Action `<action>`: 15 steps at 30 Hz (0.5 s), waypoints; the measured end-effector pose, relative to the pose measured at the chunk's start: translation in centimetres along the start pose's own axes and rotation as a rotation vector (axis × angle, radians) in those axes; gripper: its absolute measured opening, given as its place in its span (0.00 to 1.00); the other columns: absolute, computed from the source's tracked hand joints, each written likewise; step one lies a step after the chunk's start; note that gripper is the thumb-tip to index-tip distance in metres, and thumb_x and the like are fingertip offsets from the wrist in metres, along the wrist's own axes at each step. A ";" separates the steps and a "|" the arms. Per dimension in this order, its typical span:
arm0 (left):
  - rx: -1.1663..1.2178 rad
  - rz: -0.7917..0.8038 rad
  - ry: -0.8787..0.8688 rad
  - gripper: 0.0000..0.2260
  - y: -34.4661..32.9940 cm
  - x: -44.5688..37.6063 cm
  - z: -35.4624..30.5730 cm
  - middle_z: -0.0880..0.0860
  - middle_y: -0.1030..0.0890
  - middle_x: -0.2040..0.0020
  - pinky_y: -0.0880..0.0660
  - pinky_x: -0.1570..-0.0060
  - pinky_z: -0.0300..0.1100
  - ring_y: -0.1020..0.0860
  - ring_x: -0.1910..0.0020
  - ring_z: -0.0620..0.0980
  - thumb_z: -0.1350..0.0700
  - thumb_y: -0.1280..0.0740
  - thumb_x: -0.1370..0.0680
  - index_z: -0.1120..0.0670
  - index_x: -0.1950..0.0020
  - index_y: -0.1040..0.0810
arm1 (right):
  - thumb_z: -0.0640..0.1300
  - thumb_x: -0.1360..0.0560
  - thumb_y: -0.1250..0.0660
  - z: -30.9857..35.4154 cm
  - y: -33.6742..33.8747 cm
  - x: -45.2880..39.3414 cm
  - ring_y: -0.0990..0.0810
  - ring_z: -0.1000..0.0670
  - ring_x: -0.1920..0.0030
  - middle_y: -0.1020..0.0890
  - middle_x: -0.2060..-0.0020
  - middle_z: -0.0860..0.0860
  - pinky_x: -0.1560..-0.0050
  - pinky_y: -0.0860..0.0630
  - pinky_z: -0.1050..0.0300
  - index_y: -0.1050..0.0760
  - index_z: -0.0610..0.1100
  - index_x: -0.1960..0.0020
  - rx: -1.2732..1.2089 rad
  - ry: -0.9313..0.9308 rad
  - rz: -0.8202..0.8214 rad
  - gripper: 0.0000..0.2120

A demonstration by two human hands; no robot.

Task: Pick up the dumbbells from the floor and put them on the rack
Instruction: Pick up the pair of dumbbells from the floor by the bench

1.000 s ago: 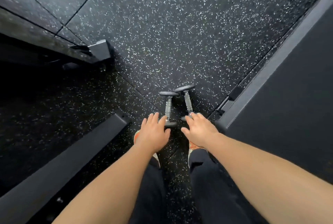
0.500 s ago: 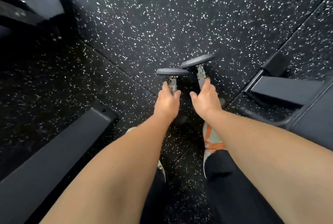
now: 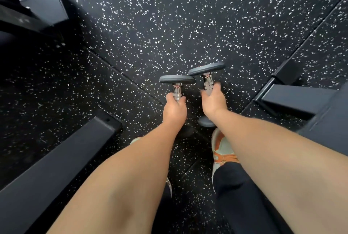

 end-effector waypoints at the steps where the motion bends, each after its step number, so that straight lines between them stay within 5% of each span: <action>1: 0.001 -0.010 0.009 0.12 0.5 0.7 -0.3 0.50 0.25 0.60 0.34 0.63 0.48 0.26 0.62 0.51 0.45 0.42 0.20 0.52 0.45 0.35 | 0.47 0.19 0.39 0.3 0.5 0.8 0.25 0.44 0.56 0.25 0.54 0.48 0.54 0.31 0.52 0.35 0.43 0.42 -0.021 -0.007 0.005 0.11; 6: 0.004 -0.028 -0.025 0.12 4.8 6.6 -2.3 0.53 0.22 0.57 0.30 0.58 0.50 0.23 0.58 0.57 0.45 0.41 0.21 0.51 0.45 0.34 | 0.49 0.19 0.39 2.5 4.4 6.5 0.27 0.47 0.63 0.27 0.59 0.50 0.58 0.33 0.53 0.37 0.46 0.45 -0.069 -0.011 -0.003 0.09; 11: -0.039 -0.031 -0.092 0.10 10.6 14.5 -6.3 0.51 0.22 0.60 0.36 0.70 0.44 0.24 0.63 0.50 0.45 0.41 0.21 0.50 0.47 0.34 | 0.48 0.18 0.38 5.6 10.4 14.4 0.31 0.58 0.67 0.29 0.64 0.55 0.70 0.37 0.57 0.38 0.47 0.48 -0.108 0.000 -0.024 0.09; 15: -0.059 -0.029 -0.169 0.10 15.0 21.4 -9.7 0.52 0.22 0.59 0.36 0.67 0.46 0.25 0.64 0.49 0.45 0.40 0.21 0.49 0.48 0.34 | 0.48 0.19 0.37 8.1 15.7 21.1 0.27 0.53 0.65 0.25 0.60 0.50 0.63 0.33 0.53 0.36 0.46 0.47 -0.152 0.003 -0.034 0.09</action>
Point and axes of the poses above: each hand's wrist, its own x-axis away from the middle knuckle, its own y-axis out of the back of the hand, z = x × y, the point moved 1 cm from there along -x, towards the middle knuckle
